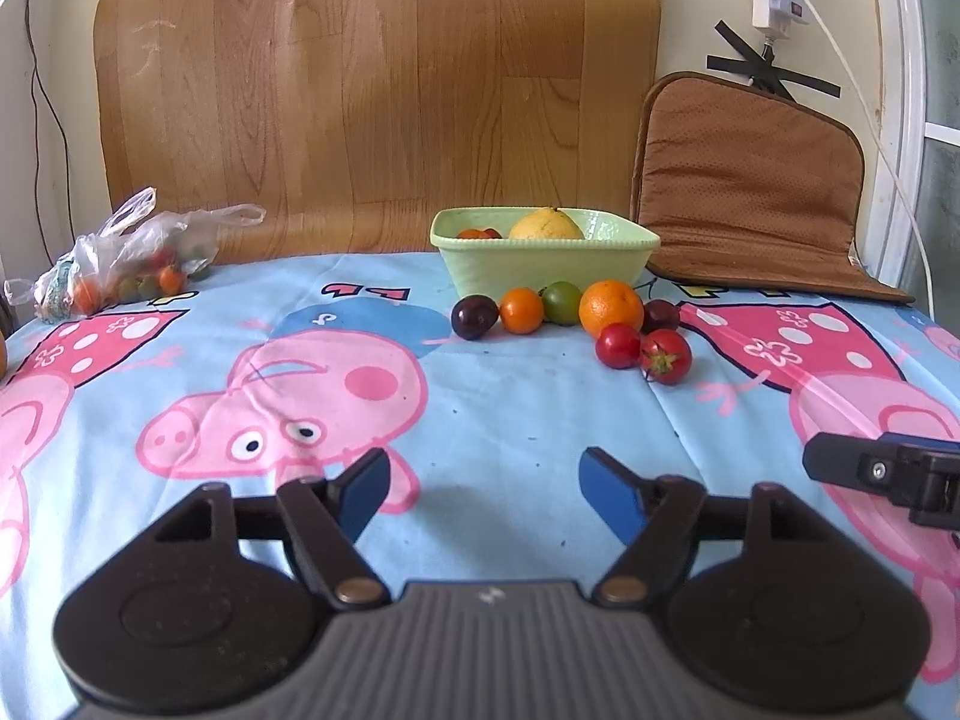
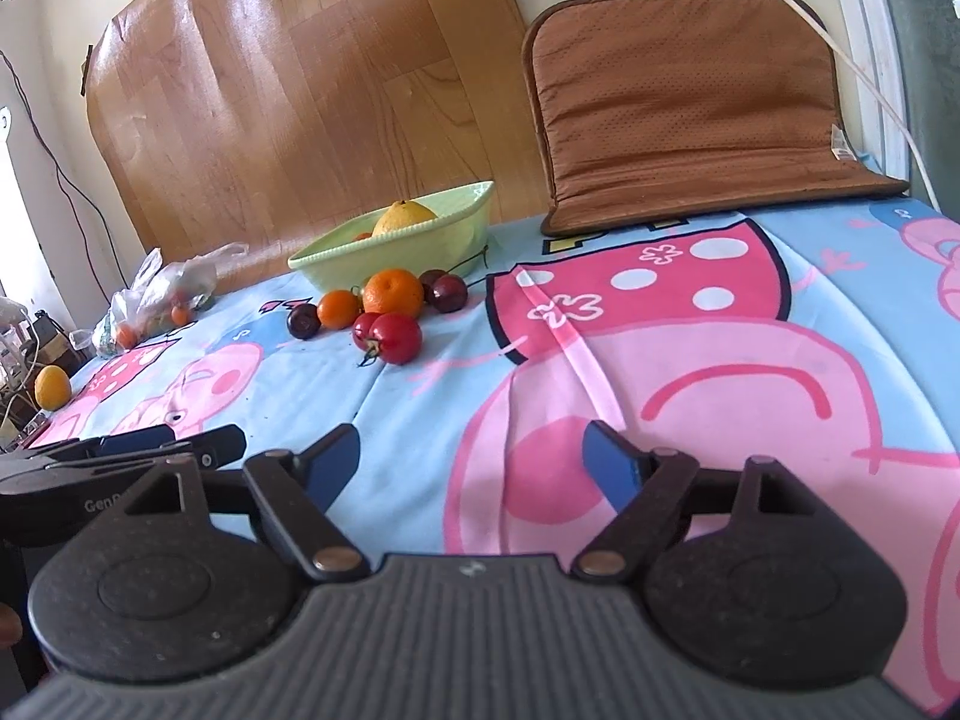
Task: Organize fruits
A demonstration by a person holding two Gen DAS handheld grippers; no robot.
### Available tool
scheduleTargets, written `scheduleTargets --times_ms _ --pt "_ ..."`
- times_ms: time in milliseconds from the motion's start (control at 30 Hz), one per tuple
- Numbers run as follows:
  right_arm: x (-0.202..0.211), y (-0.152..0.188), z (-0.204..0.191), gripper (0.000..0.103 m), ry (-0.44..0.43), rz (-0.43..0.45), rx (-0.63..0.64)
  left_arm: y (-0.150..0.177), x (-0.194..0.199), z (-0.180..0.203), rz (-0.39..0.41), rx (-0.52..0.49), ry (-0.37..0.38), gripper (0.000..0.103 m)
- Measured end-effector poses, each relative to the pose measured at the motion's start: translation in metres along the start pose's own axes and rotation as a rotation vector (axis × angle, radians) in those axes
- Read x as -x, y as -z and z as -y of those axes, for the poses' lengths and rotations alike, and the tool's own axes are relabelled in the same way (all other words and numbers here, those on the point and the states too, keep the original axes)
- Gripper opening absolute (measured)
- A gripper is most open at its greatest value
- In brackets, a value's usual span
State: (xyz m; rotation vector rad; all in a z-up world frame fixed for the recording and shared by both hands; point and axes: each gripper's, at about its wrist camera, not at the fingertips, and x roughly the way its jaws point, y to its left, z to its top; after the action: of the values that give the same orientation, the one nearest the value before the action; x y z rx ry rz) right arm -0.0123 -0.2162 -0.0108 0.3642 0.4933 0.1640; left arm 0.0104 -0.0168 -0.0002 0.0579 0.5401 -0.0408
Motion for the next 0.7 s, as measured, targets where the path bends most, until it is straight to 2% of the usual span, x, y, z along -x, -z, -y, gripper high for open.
scheduleTargets --times_ms 700 --pt "0.0002 0.0003 -0.0020 0.086 -0.004 0.002 0.001 0.0000 0.0021 0.0007 0.013 0.002 -0.003 0.077"
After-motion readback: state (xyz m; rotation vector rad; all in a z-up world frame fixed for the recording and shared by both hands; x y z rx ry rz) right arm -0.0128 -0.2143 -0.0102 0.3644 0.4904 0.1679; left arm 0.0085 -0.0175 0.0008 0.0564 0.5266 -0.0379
